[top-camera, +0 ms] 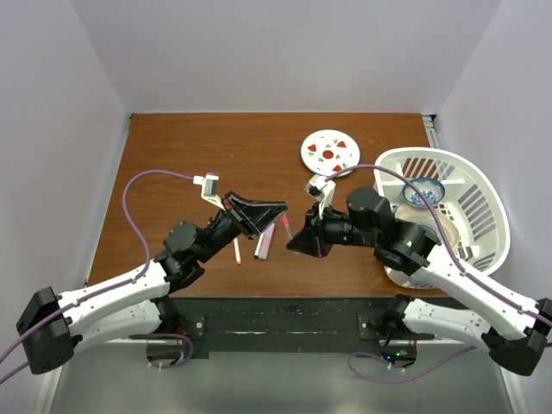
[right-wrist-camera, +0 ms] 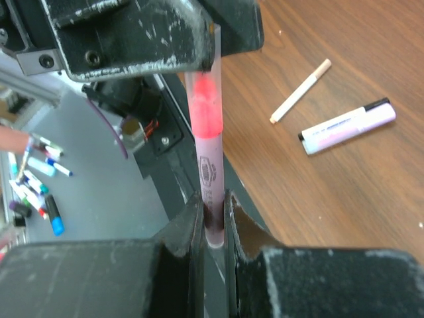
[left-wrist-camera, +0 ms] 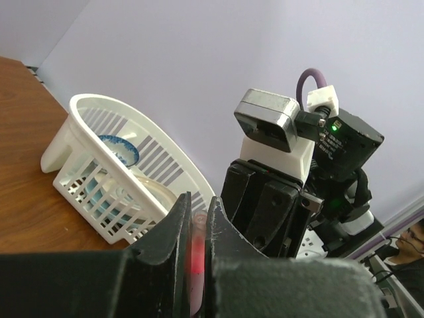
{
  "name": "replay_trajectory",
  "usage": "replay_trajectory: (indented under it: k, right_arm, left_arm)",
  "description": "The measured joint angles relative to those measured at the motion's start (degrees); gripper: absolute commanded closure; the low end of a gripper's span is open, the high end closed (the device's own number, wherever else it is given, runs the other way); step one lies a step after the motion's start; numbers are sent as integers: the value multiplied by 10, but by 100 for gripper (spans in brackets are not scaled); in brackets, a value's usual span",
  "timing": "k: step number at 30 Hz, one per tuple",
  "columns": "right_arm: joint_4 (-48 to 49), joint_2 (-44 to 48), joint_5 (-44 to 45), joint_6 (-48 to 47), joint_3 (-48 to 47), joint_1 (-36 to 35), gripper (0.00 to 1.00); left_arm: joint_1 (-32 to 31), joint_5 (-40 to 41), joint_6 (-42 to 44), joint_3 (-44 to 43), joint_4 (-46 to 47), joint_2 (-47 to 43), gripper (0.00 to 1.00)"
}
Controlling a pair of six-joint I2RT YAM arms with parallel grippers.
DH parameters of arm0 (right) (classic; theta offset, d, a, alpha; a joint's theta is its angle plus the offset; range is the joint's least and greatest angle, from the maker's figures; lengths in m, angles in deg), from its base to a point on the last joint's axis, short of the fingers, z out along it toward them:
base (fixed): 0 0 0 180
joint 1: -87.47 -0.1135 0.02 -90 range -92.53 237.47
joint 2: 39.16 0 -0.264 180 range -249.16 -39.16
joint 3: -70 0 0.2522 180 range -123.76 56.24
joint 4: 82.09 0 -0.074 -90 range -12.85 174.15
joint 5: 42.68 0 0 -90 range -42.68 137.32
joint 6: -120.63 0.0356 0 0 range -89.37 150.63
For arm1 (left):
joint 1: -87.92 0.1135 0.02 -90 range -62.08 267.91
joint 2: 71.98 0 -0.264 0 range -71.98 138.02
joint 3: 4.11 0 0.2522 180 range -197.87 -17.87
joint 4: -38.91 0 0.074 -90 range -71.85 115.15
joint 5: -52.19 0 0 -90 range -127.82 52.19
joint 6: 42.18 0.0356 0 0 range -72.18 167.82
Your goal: Insert the pens into the pen caps
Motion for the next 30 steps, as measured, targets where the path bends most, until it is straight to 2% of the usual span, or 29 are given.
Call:
replay_trajectory:
  k: [4,7,10,11,13,14,16,17,18,20,21,22,25,30]
  right_arm:
    - [-35,-21,-11,-19,-38,1,100]
    - [-33,-25,-24,-19,-39,2,100]
    - [21,-9,-30,-6,-9,5,100]
    - [40,-2,-31,-1,4,7,91]
    - [87,18,-29,14,34,13,83]
    - [105,28,-30,20,48,16,72]
    - [140,47,-25,36,75,23,61]
    - [162,61,-19,45,90,29,56]
    - [174,73,-14,50,101,34,45]
    - [196,117,-4,63,129,45,35]
    - [198,142,-4,69,143,48,23]
    - [197,168,-4,74,155,48,16]
    - [175,235,-6,87,179,48,8]
    - [124,319,10,93,182,48,4]
  left_arm:
    - [-3,7,1,3,17,-7,100]
    - [-3,8,2,-3,-7,-19,100]
    - [9,0,2,-30,-56,-29,100]
    - [20,-15,2,-43,-78,-31,100]
    - [45,-45,-3,-68,-114,-30,100]
    - [56,-59,-5,-80,-132,-28,100]
    - [77,-82,-7,-105,-177,-22,100]
    - [87,-96,-4,-123,-212,-17,100]
    - [96,-109,1,-143,-248,-9,100]
    - [112,-127,19,-184,-320,16,100]
    - [124,-133,33,-205,-356,30,100]
    - [139,-137,45,-224,-385,44,100]
    - [187,-140,80,-254,-447,80,100]
    - [238,-102,133,-259,-525,137,100]
